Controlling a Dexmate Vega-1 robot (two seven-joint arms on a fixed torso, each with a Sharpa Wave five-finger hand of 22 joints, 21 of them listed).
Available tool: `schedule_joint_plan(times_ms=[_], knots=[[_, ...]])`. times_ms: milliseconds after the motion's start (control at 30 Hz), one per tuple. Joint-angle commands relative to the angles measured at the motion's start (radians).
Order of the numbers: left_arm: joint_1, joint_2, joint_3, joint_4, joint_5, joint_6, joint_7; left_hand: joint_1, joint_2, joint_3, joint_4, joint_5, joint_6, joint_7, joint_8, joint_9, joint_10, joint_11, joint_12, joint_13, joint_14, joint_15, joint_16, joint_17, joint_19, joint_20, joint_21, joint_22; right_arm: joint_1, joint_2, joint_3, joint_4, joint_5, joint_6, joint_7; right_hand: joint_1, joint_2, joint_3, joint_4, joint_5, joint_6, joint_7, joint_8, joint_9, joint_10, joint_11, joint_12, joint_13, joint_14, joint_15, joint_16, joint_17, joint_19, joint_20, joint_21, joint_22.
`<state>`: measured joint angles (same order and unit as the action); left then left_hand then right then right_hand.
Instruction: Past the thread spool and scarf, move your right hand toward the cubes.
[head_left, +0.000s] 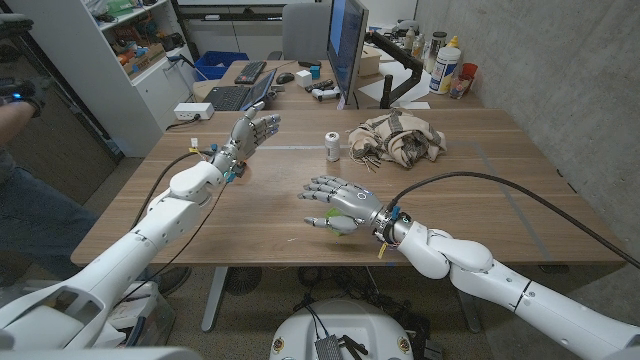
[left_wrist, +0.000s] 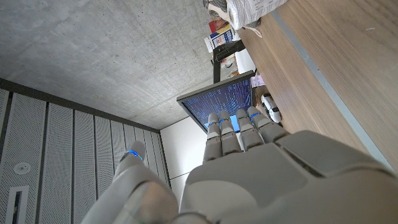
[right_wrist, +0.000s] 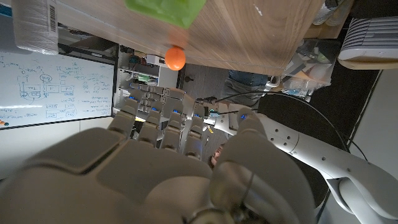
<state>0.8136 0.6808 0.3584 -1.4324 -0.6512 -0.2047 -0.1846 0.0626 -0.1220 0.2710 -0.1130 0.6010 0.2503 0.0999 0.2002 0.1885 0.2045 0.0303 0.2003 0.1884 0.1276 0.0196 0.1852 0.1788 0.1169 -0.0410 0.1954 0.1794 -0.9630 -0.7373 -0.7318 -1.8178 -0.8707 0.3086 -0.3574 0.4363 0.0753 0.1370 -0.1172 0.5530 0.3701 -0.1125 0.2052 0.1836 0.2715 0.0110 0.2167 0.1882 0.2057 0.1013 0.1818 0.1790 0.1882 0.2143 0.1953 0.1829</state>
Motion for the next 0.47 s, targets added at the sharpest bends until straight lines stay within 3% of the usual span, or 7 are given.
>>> schedule_joint_plan(times_ms=[33, 467], knots=[[0.004, 0.025, -0.006, -0.019, -0.005, 0.015, -0.019, 0.006, 0.000, -0.002, 0.000, 0.007, 0.008, -0.002, 0.007, 0.002, 0.001, -0.006, 0.002, 0.001, -0.002, -0.002, 0.003, 0.003, -0.007, -0.001, -0.002, 0.001, 0.007, 0.007, -0.019, 0.003, -0.015, -0.033, -0.019, 0.010, -0.002, 0.002, -0.006, -0.001, 0.009, 0.003, 0.002, 0.003, 0.009, 0.002, 0.003, 0.005, 0.005, -0.006, 0.007, 0.004, -0.005, 0.002, 0.001, 0.002], [-0.016, 0.008, 0.014, -0.001, 0.002, 0.015, -0.036, 0.007, 0.002, -0.005, 0.001, 0.007, 0.009, -0.001, 0.007, 0.002, 0.000, -0.006, 0.001, 0.001, -0.003, -0.002, 0.003, 0.003, -0.014, 0.000, -0.003, 0.001, 0.009, -0.008, -0.016, -0.020, -0.007, -0.047, -0.013, 0.011, -0.001, 0.002, -0.006, -0.003, 0.013, 0.005, 0.002, 0.003, 0.012, 0.006, 0.005, 0.005, 0.008, -0.010, 0.007, 0.005, -0.003, 0.002, 0.003, 0.003]])
